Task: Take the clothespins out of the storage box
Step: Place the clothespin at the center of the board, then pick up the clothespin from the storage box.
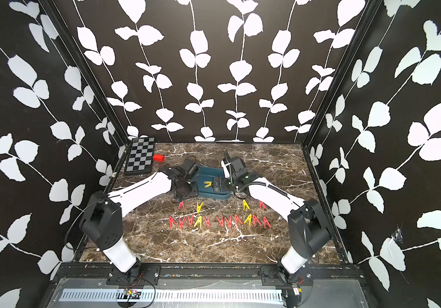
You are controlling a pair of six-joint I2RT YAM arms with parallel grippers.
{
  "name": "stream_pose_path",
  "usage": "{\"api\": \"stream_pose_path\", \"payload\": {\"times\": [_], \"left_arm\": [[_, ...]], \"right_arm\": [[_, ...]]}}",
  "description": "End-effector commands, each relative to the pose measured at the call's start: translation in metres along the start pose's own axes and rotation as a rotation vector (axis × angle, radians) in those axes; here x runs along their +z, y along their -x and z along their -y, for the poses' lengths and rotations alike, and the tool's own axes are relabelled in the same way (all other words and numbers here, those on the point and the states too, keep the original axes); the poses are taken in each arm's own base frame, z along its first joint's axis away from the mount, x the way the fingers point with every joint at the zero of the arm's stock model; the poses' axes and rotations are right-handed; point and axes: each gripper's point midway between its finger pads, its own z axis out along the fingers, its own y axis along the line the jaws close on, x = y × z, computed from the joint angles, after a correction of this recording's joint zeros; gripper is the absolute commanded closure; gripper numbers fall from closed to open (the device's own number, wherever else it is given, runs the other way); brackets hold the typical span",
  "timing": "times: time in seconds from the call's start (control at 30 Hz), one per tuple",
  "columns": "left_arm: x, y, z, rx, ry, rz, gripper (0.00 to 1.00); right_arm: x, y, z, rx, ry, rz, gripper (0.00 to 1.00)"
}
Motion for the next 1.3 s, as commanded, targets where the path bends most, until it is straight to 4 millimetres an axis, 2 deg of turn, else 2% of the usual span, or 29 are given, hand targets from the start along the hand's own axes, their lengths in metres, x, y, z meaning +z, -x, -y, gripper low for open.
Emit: {"api": "stream_pose_path", "payload": {"times": [0.0,0.03,0.13,0.27,0.4,0.53,0.83,1.03,1.27], "left_arm": [[-0.018,0.011,-0.015,-0.006,0.011,0.034,0.36],[-0.022,0.014,-0.016,-0.006,0.004,0.044,0.29],[-0.031,0.024,-0.017,-0.007,-0.01,0.071,0.15],[-0.039,0.033,-0.014,0.006,-0.045,0.101,0.02],[-0.046,0.041,-0.012,0.02,-0.064,0.128,0.01],[-0.053,0.049,-0.009,0.028,-0.093,0.154,0.01],[-0.051,0.058,-0.008,0.027,-0.121,0.141,0.01],[-0.047,0.06,-0.009,0.026,-0.119,0.126,0.01],[-0.043,0.061,-0.009,0.02,-0.121,0.117,0.01]], "right_arm": [[0.012,0.008,-0.002,-0.091,-0.014,-0.018,0.01],[0.015,0.016,-0.004,-0.109,-0.013,-0.011,0.02],[0.03,0.02,-0.004,-0.154,-0.02,-0.037,0.08],[0.047,0.027,-0.003,-0.204,-0.03,-0.061,0.16],[0.066,0.029,-0.004,-0.246,-0.018,-0.096,0.29],[0.085,0.028,-0.004,-0.276,-0.006,-0.123,0.35],[0.118,0.024,-0.009,-0.319,0.028,-0.167,0.49],[0.135,0.017,-0.012,-0.345,0.042,-0.212,0.49],[0.147,0.011,-0.005,-0.364,0.021,-0.25,0.5]]}}
